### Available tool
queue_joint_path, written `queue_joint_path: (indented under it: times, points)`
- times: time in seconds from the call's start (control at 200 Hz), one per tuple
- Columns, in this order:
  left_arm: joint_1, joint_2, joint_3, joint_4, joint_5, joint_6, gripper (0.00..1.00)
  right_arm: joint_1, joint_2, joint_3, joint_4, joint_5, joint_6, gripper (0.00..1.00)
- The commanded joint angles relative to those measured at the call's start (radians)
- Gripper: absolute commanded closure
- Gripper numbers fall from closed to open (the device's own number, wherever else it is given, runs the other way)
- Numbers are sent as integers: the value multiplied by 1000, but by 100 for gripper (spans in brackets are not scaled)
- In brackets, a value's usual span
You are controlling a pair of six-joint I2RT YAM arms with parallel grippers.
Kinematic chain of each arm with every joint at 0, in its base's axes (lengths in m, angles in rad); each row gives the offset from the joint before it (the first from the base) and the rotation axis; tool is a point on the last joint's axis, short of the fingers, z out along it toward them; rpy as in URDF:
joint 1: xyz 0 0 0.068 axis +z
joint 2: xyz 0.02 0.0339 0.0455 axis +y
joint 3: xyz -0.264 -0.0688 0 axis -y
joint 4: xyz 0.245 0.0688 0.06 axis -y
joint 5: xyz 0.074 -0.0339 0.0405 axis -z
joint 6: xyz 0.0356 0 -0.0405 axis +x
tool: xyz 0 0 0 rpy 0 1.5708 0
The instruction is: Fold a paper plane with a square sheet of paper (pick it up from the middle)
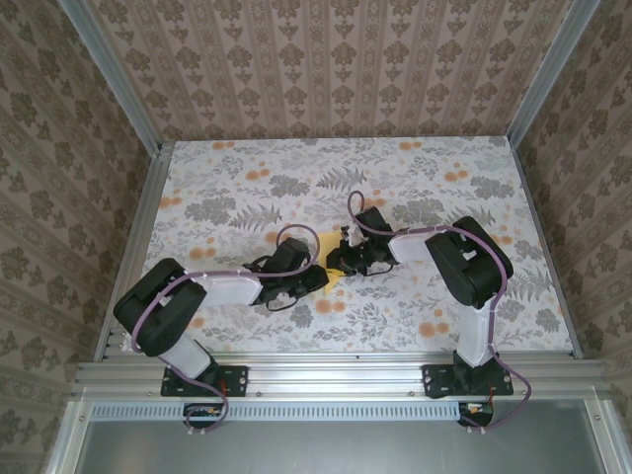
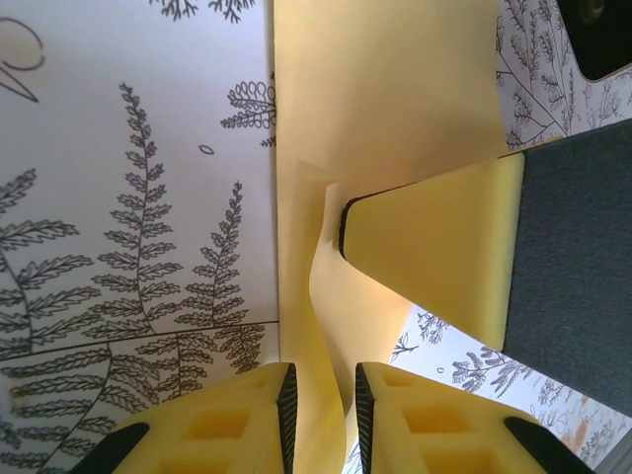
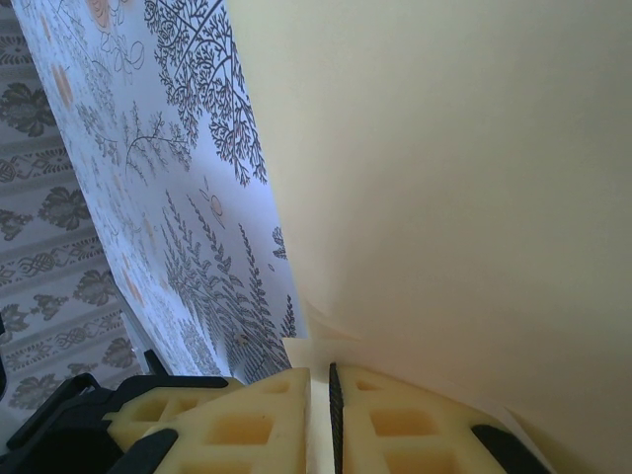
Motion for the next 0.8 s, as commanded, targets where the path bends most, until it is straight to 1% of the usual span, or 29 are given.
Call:
queue_joint_path:
  times: [0.0,0.14,0.54,0.795]
  points:
    - [-6,26,19,31,17,-14,74,7,16,15,-35,18,-3,84]
    - [-5,41,20,45,24,-17,76,7,15,15,-36,17,-4,84]
    - [-6,44,17,25,-2,-26,84,8,6,20,-45,16,-4,84]
    - [-5,43,20,-16,-24,-26,93,7,-26,50,-88,19,-28,83]
